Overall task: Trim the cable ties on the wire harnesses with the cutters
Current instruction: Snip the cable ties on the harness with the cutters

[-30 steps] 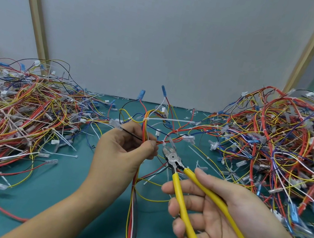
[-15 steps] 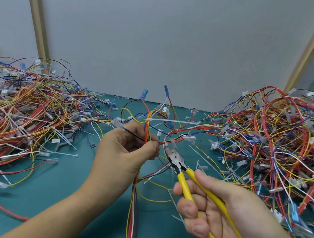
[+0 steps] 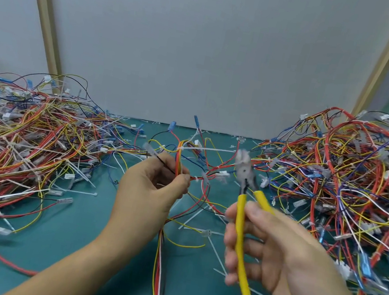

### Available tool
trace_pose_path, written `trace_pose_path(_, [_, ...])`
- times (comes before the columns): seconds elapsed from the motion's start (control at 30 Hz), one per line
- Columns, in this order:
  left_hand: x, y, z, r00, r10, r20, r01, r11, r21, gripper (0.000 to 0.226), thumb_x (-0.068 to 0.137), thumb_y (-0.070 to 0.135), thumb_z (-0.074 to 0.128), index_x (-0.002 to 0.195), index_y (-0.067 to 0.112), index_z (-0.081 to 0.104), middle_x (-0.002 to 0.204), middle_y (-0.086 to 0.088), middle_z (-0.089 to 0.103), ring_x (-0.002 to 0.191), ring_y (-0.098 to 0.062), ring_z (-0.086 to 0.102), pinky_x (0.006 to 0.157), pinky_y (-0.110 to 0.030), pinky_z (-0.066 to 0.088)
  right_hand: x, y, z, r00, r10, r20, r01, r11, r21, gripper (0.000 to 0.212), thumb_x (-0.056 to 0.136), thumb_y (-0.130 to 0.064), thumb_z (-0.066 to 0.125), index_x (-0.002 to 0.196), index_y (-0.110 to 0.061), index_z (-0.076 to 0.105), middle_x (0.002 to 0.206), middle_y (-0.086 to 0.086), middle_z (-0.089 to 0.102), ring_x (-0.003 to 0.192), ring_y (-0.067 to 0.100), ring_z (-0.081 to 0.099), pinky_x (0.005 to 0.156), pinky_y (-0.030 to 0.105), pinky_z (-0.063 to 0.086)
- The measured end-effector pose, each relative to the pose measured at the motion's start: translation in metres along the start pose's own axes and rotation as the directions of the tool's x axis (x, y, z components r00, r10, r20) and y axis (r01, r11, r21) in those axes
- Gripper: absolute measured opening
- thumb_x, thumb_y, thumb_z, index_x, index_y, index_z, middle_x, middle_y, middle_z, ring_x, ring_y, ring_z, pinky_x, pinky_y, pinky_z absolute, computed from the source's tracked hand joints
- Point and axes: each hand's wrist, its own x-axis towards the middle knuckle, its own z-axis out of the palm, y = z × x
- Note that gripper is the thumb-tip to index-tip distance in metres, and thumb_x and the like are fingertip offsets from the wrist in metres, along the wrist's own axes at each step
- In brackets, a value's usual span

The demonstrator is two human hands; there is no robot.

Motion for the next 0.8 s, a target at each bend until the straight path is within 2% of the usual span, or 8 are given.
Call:
trace_pose_path(0.03, [-0.001,-0.001,0.001,0.999,0.045,0.010,-0.045,0.997,0.063,0.015,0.085,0.005,0.072,0.074,0.012,0.066,0.072,-0.014,0.066,0.069,-0.035,0.062,0.069,-0.042,0.052,0.004,-0.013,0.017,0.997,0.049,-0.055,-0.052,0.998,-0.047,0.031,0.072,-0.031,0.083,0.092,-0.009,0.072,0.080,0.015,0.065,0.062,0.026,0.061,0.052,0.035,0.054])
trace_pose_path(0.2, [-0.011,0.000,0.008,0.912,0.355,0.205,-0.407,0.851,0.332,0.009,0.080,0.013,0.070,0.073,0.017,0.065,0.073,0.006,0.059,0.068,-0.011,0.058,0.064,-0.027,0.049,0.006,-0.014,0.016,0.973,-0.177,-0.151,0.158,0.978,-0.133,0.034,0.068,-0.031,0.073,0.097,-0.013,0.071,0.098,0.013,0.074,0.074,0.032,0.071,0.066,0.036,0.060])
trace_pose_path(0.33, [-0.016,0.000,0.011,0.836,0.374,0.402,-0.520,0.776,0.358,0.003,0.079,0.014,0.070,0.078,0.016,0.067,0.089,0.008,0.060,0.083,-0.016,0.060,0.072,-0.036,0.050,0.014,-0.004,0.013,0.960,-0.192,-0.205,0.161,0.974,-0.158,0.013,0.077,-0.019,0.072,0.090,-0.020,0.074,0.097,0.010,0.074,0.075,0.032,0.074,0.067,0.035,0.061])
trace_pose_path(0.4, [-0.017,0.001,0.011,0.824,0.354,0.443,-0.519,0.786,0.336,0.002,0.080,0.016,0.070,0.080,0.016,0.068,0.091,0.009,0.061,0.087,-0.014,0.060,0.076,-0.033,0.049,0.016,-0.002,0.010,0.954,-0.188,-0.235,0.140,0.968,-0.207,0.018,0.086,-0.006,0.068,0.088,-0.022,0.074,0.086,0.012,0.075,0.070,0.030,0.073,0.063,0.032,0.061])
trace_pose_path(0.47, [-0.018,0.004,0.012,0.834,0.285,0.472,-0.458,0.835,0.305,0.008,0.083,0.027,0.070,0.086,0.019,0.071,0.091,0.012,0.063,0.091,-0.007,0.060,0.082,-0.026,0.047,0.017,-0.002,0.007,0.950,-0.196,-0.245,0.136,0.961,-0.239,0.026,0.090,0.000,0.065,0.088,-0.025,0.074,0.082,0.014,0.074,0.066,0.026,0.072,0.061,0.030,0.060])
trace_pose_path(0.57, [-0.022,0.008,0.015,0.861,0.052,0.505,-0.144,0.979,0.144,0.019,0.084,0.039,0.066,0.089,0.022,0.072,0.088,0.007,0.070,0.090,-0.004,0.064,0.087,-0.030,0.048,0.017,-0.001,0.008,0.959,-0.209,-0.190,0.148,0.946,-0.289,0.031,0.090,0.004,0.063,0.088,-0.026,0.073,0.082,0.013,0.075,0.066,0.024,0.071,0.061,0.030,0.060])
trace_pose_path(0.7, [-0.024,0.012,0.019,0.848,-0.077,0.524,0.100,0.995,-0.014,0.031,0.080,0.042,0.067,0.074,0.012,0.065,0.079,-0.018,0.069,0.074,-0.030,0.057,0.074,-0.044,0.043,0.017,0.001,0.011,0.963,-0.243,-0.117,0.174,0.892,-0.416,0.034,0.091,0.003,0.063,0.091,-0.031,0.070,0.082,0.007,0.075,0.069,0.022,0.074,0.064,0.031,0.061])
trace_pose_path(0.8, [-0.023,0.011,0.021,0.866,-0.159,0.474,0.240,0.964,-0.116,0.026,0.072,0.033,0.075,0.070,0.010,0.064,0.071,-0.011,0.059,0.070,-0.016,0.052,0.069,-0.028,0.039,0.017,0.003,0.010,0.959,-0.260,-0.117,0.173,0.856,-0.487,0.033,0.090,-0.003,0.066,0.094,-0.036,0.069,0.085,0.002,0.075,0.073,0.022,0.074,0.068,0.035,0.063])
